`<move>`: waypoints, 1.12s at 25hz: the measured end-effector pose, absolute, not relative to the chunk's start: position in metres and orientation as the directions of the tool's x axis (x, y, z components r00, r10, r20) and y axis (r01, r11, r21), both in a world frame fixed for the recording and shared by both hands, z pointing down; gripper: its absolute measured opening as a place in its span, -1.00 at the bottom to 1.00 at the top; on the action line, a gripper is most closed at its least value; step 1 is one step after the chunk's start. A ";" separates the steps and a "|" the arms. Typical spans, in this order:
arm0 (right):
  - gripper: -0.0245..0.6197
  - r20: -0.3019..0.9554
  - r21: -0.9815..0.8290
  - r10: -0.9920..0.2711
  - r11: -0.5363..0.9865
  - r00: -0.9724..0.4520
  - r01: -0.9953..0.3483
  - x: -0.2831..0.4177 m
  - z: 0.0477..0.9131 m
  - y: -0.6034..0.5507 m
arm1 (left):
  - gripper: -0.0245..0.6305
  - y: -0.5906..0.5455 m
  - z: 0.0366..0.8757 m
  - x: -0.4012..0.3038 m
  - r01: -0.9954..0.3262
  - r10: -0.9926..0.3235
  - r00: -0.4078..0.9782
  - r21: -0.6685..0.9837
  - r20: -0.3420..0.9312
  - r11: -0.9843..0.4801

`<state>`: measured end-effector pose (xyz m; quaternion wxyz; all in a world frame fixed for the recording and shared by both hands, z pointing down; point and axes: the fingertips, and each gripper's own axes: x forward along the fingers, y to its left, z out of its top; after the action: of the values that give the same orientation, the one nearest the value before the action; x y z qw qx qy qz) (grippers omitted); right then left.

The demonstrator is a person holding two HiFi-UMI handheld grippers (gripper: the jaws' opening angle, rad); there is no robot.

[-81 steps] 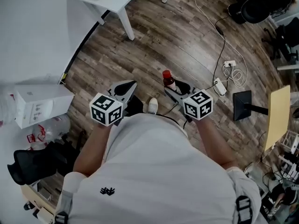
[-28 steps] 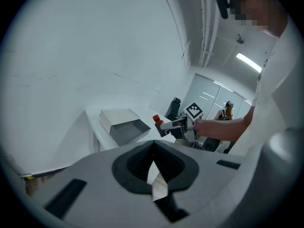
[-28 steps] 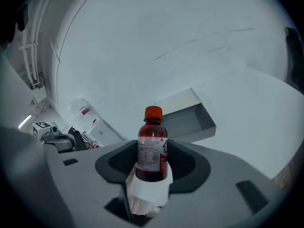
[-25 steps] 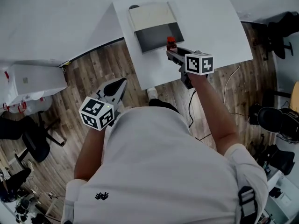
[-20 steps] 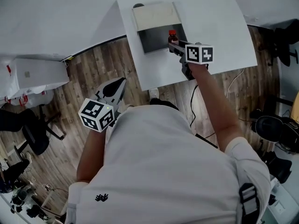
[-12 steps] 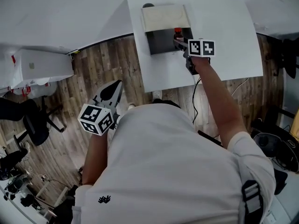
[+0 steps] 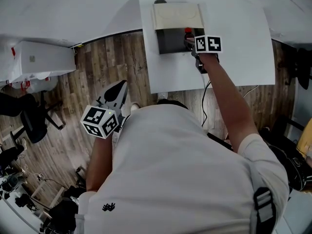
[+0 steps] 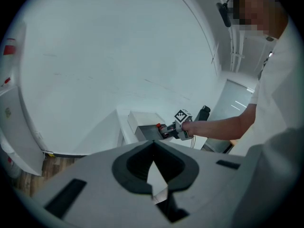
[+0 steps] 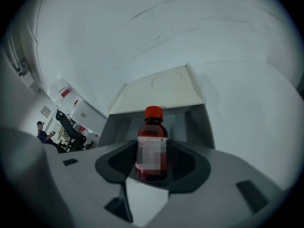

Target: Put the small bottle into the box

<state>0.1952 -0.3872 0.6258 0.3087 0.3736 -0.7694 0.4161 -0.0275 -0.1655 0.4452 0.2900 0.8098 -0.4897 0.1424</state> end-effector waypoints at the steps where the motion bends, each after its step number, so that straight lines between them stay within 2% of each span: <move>1: -0.30 0.797 -0.399 -0.310 0.373 -0.518 -0.838 0.197 0.629 -0.388 | -0.91 -0.166 0.446 -0.027 -0.875 -0.712 0.480 0.333 0.512 -0.351; 15: -0.29 0.905 -0.322 -0.163 0.339 -0.392 -0.884 0.206 0.661 -0.397 | -0.91 -0.167 0.455 -0.026 -0.855 -0.705 0.513 0.363 0.489 -0.371; 21: -0.28 0.928 -0.316 -0.081 0.350 -0.365 -0.882 0.208 0.671 -0.394 | -0.91 -0.160 0.455 -0.033 -0.857 -0.705 0.510 0.362 0.494 -0.367; 28: -0.28 0.941 -0.302 -0.040 0.347 -0.336 -0.888 0.208 0.675 -0.395 | -0.91 -0.153 0.451 -0.043 -0.861 -0.709 0.503 0.358 0.494 -0.361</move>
<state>0.2083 -0.3947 0.6750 0.4633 0.3424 -0.6775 0.4572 -0.0426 -0.1529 0.4513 0.2956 0.8149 -0.4817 0.1285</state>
